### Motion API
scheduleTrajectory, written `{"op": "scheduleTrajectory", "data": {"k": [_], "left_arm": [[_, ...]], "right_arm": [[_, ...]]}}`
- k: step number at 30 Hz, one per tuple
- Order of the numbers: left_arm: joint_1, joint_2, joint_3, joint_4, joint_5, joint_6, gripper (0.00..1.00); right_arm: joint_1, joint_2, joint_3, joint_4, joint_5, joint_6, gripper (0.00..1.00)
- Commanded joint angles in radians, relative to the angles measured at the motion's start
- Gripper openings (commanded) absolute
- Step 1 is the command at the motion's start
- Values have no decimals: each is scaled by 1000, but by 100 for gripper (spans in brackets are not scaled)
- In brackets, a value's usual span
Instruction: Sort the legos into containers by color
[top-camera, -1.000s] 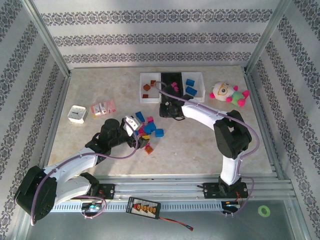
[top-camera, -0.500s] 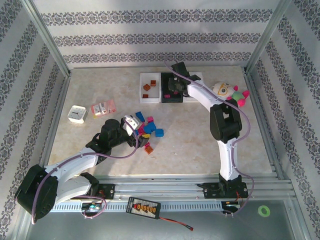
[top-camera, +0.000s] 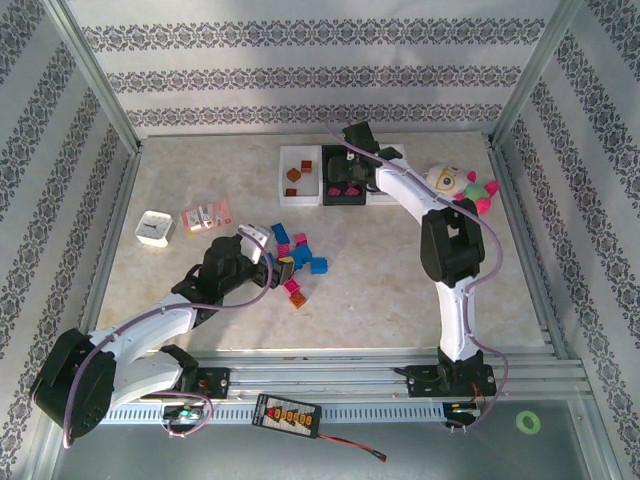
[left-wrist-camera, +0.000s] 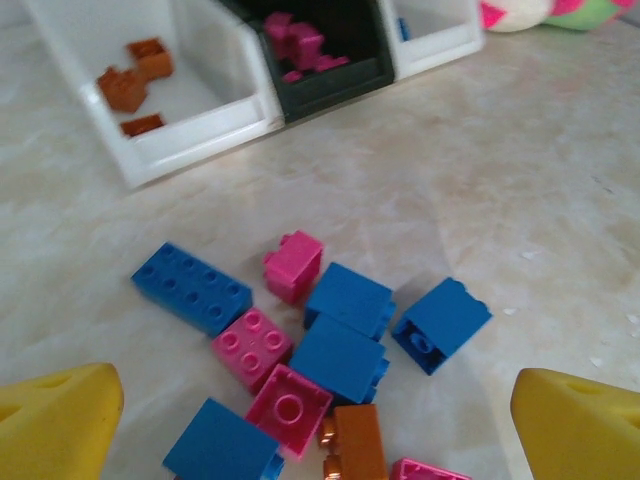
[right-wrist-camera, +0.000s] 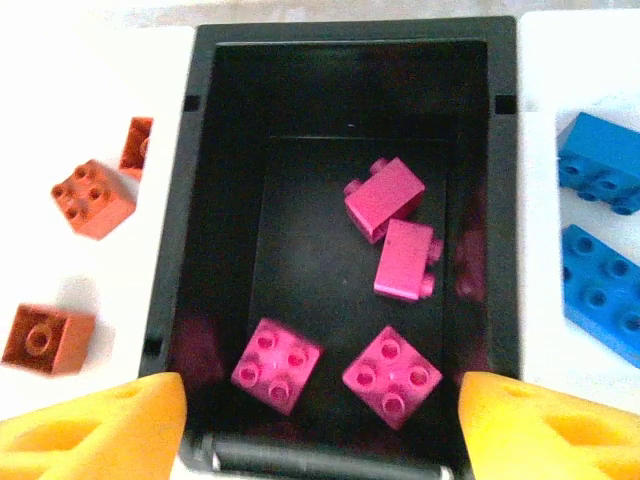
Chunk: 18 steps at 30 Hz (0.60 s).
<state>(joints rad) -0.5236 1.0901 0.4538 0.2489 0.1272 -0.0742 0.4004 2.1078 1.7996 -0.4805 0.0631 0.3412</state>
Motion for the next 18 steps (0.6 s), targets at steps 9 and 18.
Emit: {"op": "scheduleTrajectory", "data": {"k": [9, 18], "left_arm": [[36, 100, 175, -352, -301, -402, 99], [155, 271, 345, -673, -328, -649, 99]], "right_arm": [[124, -465, -498, 250, -122, -222, 89], [254, -592, -641, 268, -248, -315, 94]]}}
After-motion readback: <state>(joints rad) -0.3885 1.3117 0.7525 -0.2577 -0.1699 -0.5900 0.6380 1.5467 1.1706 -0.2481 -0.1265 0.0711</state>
